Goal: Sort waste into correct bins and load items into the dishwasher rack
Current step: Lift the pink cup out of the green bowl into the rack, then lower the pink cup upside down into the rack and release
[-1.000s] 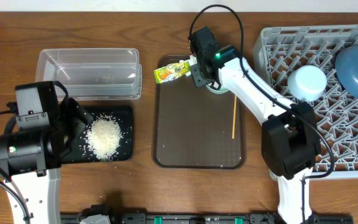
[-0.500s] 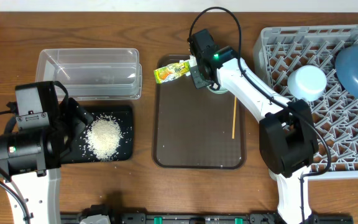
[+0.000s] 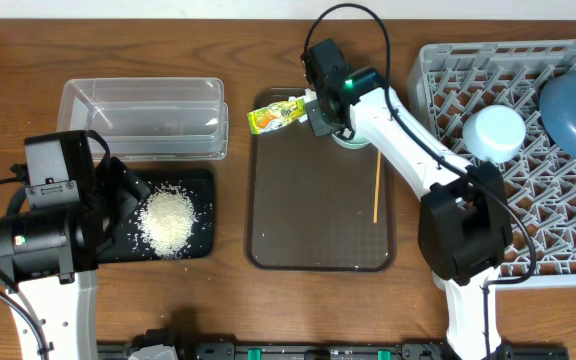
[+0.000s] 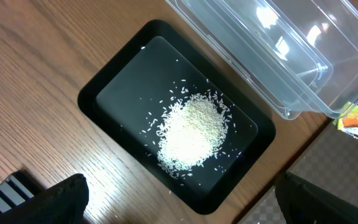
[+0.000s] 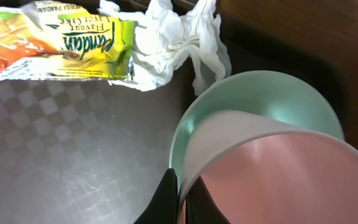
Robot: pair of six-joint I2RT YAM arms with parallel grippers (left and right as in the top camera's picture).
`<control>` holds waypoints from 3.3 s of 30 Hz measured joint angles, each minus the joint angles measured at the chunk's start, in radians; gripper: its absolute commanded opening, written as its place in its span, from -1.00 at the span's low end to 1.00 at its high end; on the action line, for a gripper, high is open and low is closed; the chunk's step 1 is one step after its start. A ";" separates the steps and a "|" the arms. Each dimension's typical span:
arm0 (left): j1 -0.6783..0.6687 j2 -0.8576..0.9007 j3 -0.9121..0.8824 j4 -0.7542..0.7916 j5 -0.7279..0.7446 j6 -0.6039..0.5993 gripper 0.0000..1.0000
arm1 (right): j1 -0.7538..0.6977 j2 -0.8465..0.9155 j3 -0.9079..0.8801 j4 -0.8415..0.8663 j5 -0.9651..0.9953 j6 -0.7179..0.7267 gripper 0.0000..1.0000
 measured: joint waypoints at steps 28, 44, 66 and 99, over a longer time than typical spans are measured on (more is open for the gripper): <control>0.000 0.000 0.000 0.000 0.000 0.000 0.95 | -0.909 -0.453 0.033 -0.465 -0.736 -0.211 -0.98; 0.000 0.000 0.000 0.000 0.000 0.000 0.95 | -1.229 -0.454 -0.578 -0.107 -1.479 -0.475 -0.98; 0.000 0.000 0.000 0.000 0.000 0.000 0.95 | -1.231 -0.464 -0.771 0.142 -1.358 -0.200 -0.98; 0.000 0.000 0.000 0.000 0.000 0.000 0.95 | -1.228 -0.525 -0.743 0.140 -1.118 -0.063 -0.98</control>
